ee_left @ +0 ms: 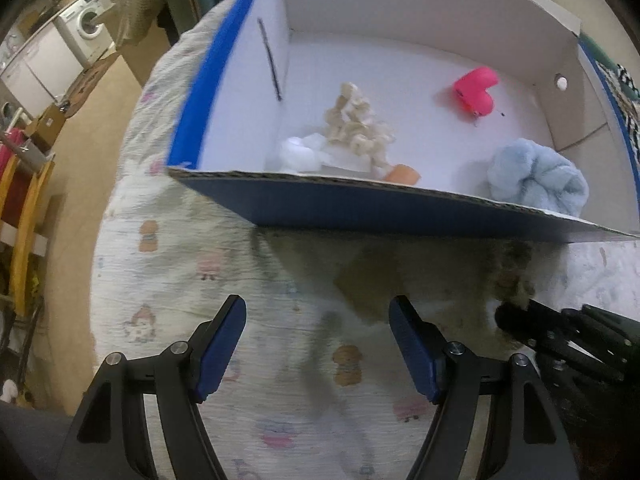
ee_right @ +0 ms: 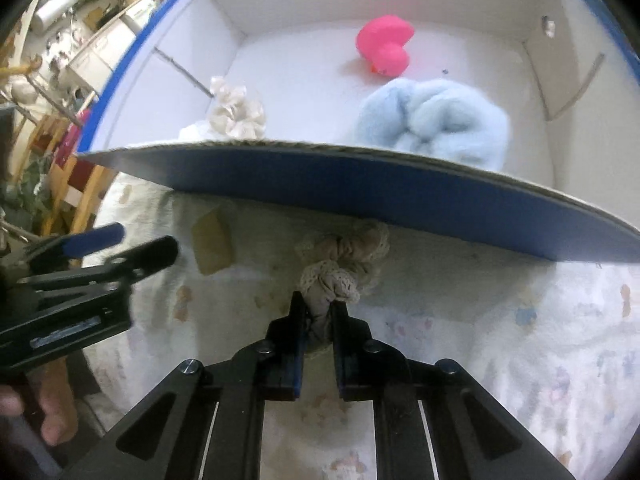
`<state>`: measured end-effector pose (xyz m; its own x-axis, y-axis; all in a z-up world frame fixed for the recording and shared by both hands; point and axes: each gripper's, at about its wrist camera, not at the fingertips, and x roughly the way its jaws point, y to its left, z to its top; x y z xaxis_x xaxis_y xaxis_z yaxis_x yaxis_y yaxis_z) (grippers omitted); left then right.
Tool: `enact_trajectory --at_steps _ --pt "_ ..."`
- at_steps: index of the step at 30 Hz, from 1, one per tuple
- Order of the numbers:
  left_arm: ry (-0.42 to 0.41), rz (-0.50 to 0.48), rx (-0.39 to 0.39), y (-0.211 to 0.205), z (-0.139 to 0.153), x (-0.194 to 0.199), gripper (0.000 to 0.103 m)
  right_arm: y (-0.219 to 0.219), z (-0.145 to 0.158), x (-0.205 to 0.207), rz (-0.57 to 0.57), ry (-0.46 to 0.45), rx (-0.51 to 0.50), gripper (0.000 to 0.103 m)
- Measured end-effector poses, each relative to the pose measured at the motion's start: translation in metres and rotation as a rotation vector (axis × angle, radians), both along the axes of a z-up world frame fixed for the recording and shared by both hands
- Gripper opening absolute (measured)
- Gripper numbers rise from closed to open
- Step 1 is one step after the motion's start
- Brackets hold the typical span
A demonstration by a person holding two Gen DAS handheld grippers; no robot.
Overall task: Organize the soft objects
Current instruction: 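Grasp the lace scrunchie with the right tool while the left tool grasps the beige cloth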
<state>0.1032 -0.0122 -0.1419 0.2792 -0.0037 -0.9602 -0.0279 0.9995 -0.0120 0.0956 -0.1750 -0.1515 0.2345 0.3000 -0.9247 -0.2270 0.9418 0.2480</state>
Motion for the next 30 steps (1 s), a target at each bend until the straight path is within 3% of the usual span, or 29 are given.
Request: enact_trajectory --at_steps 4,6,11,12,13,17,18,20,24,30 --pt "0.029 0.020 -0.094 -0.003 -0.005 0.007 0.071 -0.010 0.010 -0.012 -0.038 -0.010 0.014 0.014" --pt "0.032 0.013 -0.101 -0.008 -0.009 0.013 0.070 -0.022 0.009 -0.004 -0.056 -0.006 0.022 0.014" --pt "0.065 0.003 -0.094 -0.013 -0.025 0.030 0.055 -0.025 0.008 -0.004 -0.070 -0.012 0.022 0.014" --pt "0.071 0.006 -0.094 -0.012 -0.028 0.032 0.047 -0.023 0.007 -0.003 -0.070 -0.015 0.021 0.014" --pt "0.079 0.009 -0.103 -0.010 -0.031 0.035 0.039 -0.022 0.008 -0.003 -0.071 -0.017 0.021 0.014" --pt "0.091 0.020 -0.142 -0.004 -0.034 0.043 0.026 -0.022 0.010 -0.002 -0.067 -0.021 0.022 0.014" --pt "0.092 0.019 -0.151 -0.003 -0.034 0.044 0.018 -0.021 0.011 -0.002 -0.066 -0.024 0.023 0.014" --pt "0.092 0.014 -0.167 -0.001 -0.031 0.045 0.014 -0.023 0.015 -0.003 -0.062 -0.028 0.027 0.014" --pt "0.076 0.010 -0.179 0.009 -0.024 0.041 0.012 -0.028 0.020 -0.008 -0.059 -0.033 0.030 0.014" --pt "0.037 0.008 -0.135 0.017 -0.005 0.025 0.012 -0.030 0.029 -0.018 -0.048 -0.046 0.028 0.014"
